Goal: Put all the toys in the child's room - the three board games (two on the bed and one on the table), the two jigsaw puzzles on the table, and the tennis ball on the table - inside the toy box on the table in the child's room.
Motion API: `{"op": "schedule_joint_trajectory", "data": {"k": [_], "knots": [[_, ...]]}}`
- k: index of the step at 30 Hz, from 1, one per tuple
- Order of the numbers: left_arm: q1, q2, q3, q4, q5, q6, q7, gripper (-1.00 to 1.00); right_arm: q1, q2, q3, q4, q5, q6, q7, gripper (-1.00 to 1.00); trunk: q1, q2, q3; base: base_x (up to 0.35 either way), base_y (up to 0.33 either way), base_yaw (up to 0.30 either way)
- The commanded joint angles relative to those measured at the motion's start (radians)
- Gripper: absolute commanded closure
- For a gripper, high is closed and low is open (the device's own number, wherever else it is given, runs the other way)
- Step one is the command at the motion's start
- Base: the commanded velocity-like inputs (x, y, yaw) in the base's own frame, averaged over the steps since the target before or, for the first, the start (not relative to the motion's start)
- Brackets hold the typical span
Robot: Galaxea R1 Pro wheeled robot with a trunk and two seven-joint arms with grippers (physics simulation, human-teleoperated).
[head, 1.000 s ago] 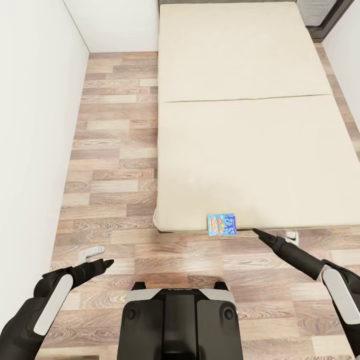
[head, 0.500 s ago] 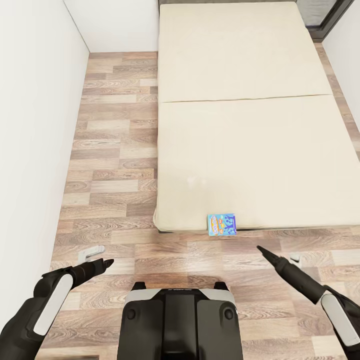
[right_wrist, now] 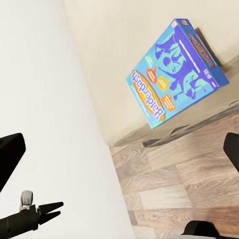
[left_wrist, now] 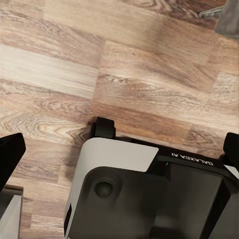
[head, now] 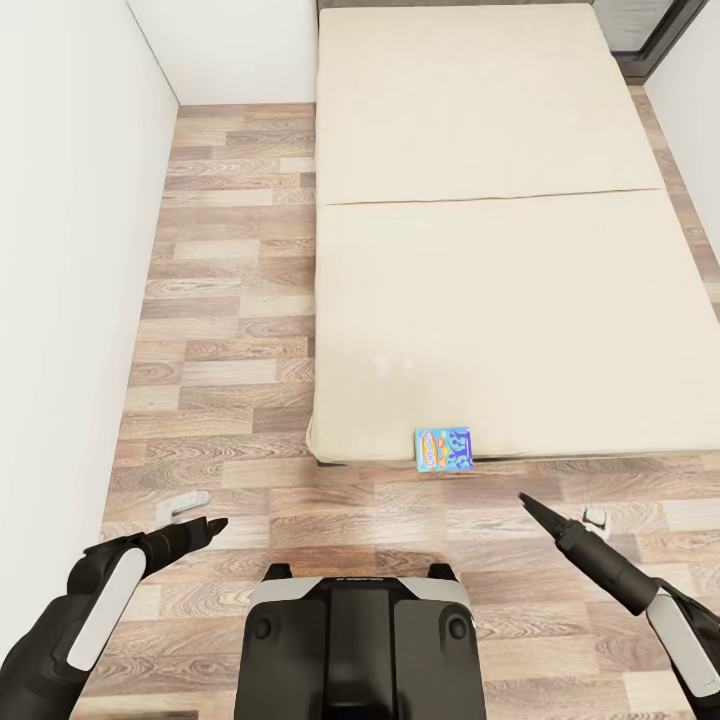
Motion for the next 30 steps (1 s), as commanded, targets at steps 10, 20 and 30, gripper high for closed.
{"op": "schedule_joint_trajectory", "data": {"k": [10, 20, 30], "knots": [[0.000, 0.004, 0.003, -0.005, 0.011, 0.004, 0.009, -1.00, 0.000, 0.008, 0.006, 0.006, -0.007, 0.001, 0.010, -1.00, 0.001, -0.002, 0.001, 0.000, 0.000, 0.000], [0.000, 0.004, 0.004, -0.009, 0.011, 0.004, 0.011, -1.00, 0.000, 0.010, 0.008, 0.032, -0.006, -0.038, 0.010, -1.00, 0.001, -0.002, 0.014, 0.000, 0.000, 0.000], [0.000, 0.006, 0.005, -0.009, 0.009, 0.008, 0.011, -1.00, 0.000, 0.010, 0.006, 0.054, -0.006, -0.045, 0.011, -1.00, 0.001, -0.002, 0.030, 0.000, 0.000, 0.000]]}}
